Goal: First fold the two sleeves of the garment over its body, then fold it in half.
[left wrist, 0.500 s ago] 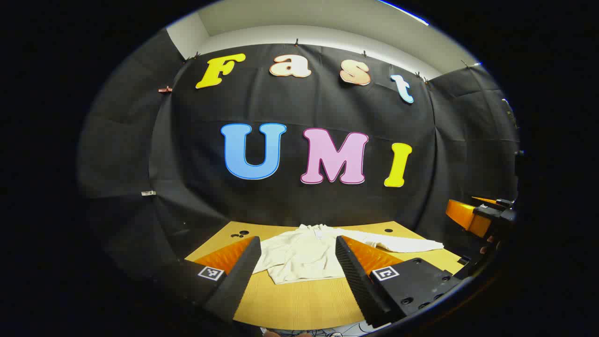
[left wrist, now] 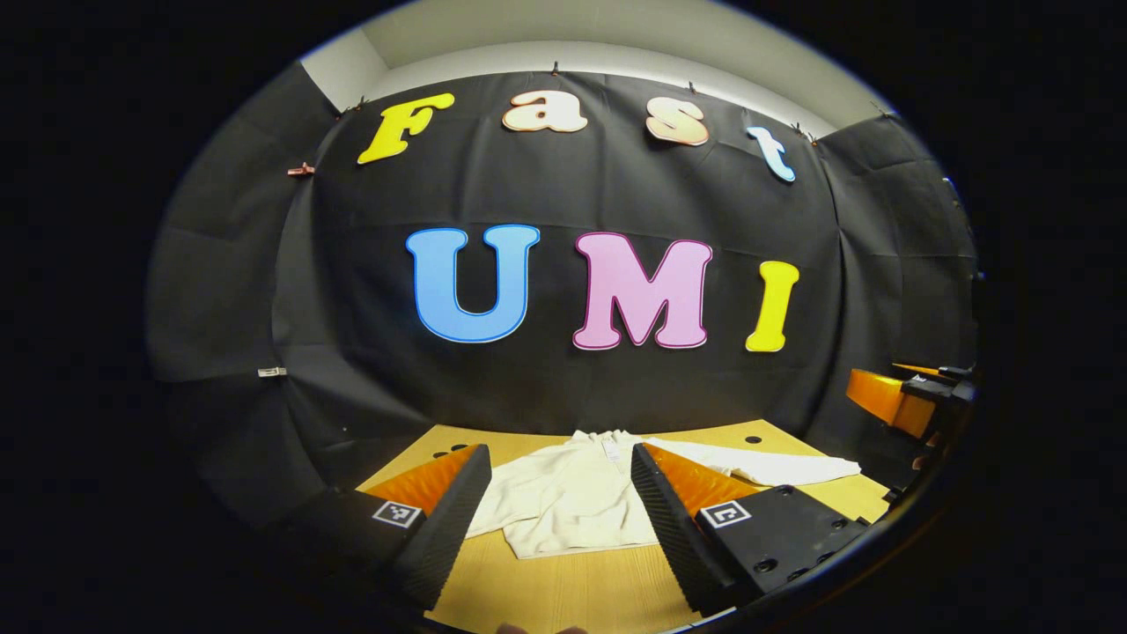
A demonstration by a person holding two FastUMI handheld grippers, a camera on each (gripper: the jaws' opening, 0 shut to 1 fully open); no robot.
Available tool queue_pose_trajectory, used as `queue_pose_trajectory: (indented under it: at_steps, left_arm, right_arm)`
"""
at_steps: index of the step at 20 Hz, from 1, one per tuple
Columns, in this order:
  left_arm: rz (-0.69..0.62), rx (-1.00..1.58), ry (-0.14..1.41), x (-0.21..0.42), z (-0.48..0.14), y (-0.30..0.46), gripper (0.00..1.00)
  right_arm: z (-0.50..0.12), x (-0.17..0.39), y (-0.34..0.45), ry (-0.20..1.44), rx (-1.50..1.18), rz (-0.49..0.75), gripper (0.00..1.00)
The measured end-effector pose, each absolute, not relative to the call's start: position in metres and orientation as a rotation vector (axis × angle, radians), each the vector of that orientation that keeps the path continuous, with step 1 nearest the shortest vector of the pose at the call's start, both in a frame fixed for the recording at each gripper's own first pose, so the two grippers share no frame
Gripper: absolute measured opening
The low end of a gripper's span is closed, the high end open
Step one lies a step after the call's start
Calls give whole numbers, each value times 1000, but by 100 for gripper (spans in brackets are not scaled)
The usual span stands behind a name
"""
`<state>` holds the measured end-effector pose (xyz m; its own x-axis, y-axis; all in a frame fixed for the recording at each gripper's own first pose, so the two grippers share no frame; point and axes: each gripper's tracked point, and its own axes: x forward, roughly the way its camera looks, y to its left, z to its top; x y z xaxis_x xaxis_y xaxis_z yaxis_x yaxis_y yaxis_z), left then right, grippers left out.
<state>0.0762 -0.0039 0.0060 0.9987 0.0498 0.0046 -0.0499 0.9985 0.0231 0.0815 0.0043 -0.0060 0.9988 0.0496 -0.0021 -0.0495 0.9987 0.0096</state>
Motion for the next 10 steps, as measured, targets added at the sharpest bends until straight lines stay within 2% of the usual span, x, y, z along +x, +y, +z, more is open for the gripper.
queue_pose_trajectory:
  at_steps: [8,9,10]
  left_arm:
    - [71,45,2,101,6,-5,99]
    - [76,45,1,104,6,-4,99]
    - [77,42,2,105,6,-4,99]
  right_arm:
    - [-19,114,11,27,27,82,97]
    - [-18,115,12,26,26,85,100]
    - [-18,118,12,23,26,86,97]
